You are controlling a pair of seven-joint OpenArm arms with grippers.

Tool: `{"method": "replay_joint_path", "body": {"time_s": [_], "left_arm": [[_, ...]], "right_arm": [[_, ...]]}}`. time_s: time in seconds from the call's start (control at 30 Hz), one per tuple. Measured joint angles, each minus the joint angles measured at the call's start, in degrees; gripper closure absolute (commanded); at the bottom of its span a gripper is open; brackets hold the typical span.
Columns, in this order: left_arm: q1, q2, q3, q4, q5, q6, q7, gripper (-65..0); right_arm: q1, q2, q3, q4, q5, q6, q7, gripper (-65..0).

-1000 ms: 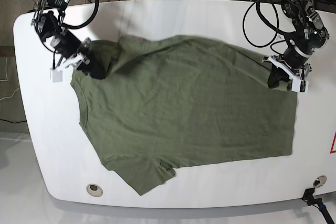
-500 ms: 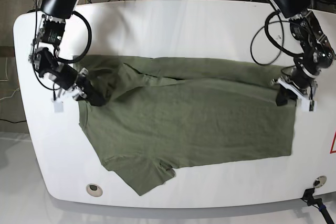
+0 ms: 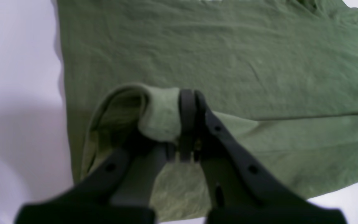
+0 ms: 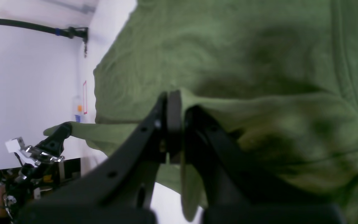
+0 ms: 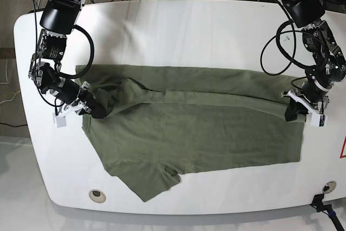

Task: Fold the T-shirt properly
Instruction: 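Swing the held edge down over the shirt body with both grippers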

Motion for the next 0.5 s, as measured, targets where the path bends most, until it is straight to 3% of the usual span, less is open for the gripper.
{"method": "replay_joint_path", "body": {"time_s": [0.03,0.17,0.3,0.4,0.5], "left_arm": [[0.0,-0.1,0.3,0.0,0.0,0.0,0.0,-0.1],[0.0,-0.2,0.6,0.0,0.0,0.0,0.0,-26.9],[-0.1,-0.1,0.6,0.0,3.1,0.0,-0.2,-44.1],[-0.7,-0.1,0.6,0.0,8.1,0.0,-0.4,-48.0],[-1.2,-0.1,0.5,0.2,9.3,0.0,-3.5,-48.0]], "right_arm": [[-0.1,0.0,0.0,0.0,-0.9,0.0,0.0,0.0],[-0.2,-0.1,0.0,0.0,-2.5,0.2,0.0,-1.8],[-0.2,0.0,0.1,0.0,-4.8,0.1,0.0,-32.3],[-0.2,0.3,0.3,0.1,-8.2,0.2,0.1,-42.6],[-0.8,0.4,0.3,3.9,-13.8,0.2,-0.1,-43.1]]}}
